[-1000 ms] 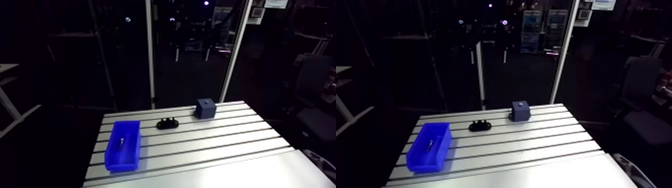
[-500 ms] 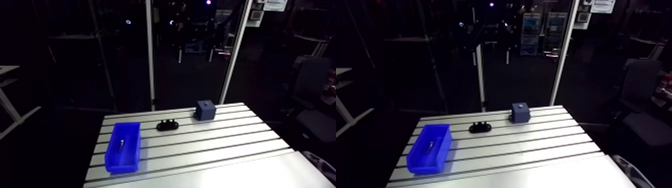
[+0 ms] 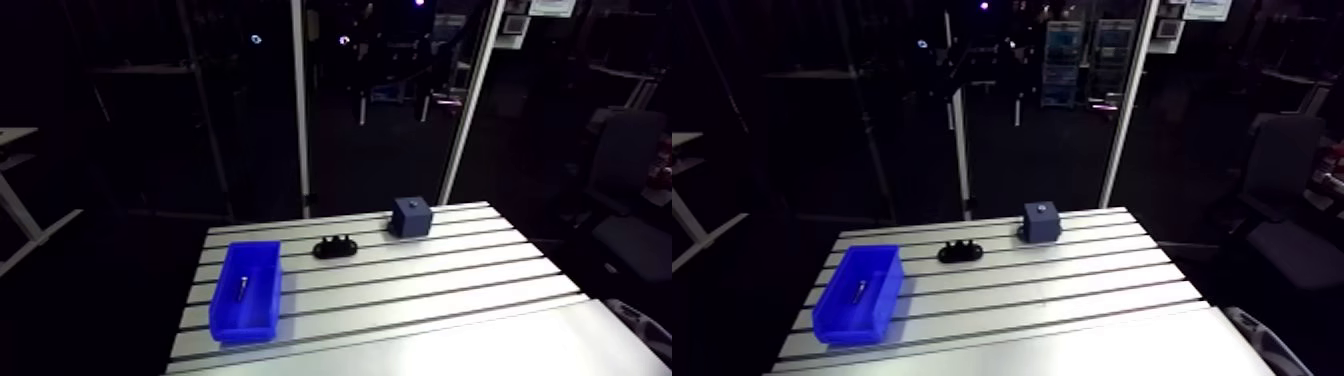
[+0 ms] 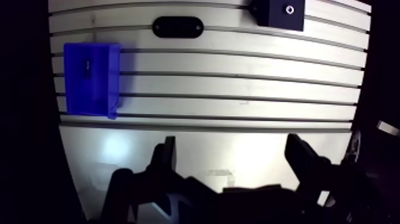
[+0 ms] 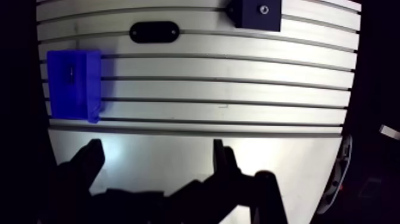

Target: Pick up the M10 bolt and insert it into the hole until fully seated.

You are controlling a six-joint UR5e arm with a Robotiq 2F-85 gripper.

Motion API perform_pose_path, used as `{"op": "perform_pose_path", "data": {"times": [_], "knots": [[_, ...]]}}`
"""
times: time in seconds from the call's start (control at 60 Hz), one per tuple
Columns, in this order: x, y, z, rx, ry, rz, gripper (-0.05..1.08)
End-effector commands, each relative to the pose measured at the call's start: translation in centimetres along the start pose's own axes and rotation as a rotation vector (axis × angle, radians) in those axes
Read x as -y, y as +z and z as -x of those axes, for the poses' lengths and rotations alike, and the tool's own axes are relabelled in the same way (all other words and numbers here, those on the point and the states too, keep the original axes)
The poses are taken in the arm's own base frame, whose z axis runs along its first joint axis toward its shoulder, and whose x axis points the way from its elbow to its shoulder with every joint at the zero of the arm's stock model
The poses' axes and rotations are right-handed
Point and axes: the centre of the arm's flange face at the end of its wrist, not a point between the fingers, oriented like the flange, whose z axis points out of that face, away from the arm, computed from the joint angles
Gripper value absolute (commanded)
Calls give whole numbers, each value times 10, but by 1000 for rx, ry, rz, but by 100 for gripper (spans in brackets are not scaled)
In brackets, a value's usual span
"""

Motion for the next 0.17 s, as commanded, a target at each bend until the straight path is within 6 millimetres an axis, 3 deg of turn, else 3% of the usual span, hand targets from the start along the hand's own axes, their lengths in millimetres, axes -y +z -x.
{"op": "perform_pose_path", "data": {"times": [0.017,0.167], "knots": [[0,2,0,4,0,-2,1],[-1,8,-4,13,0,-5,1]]}}
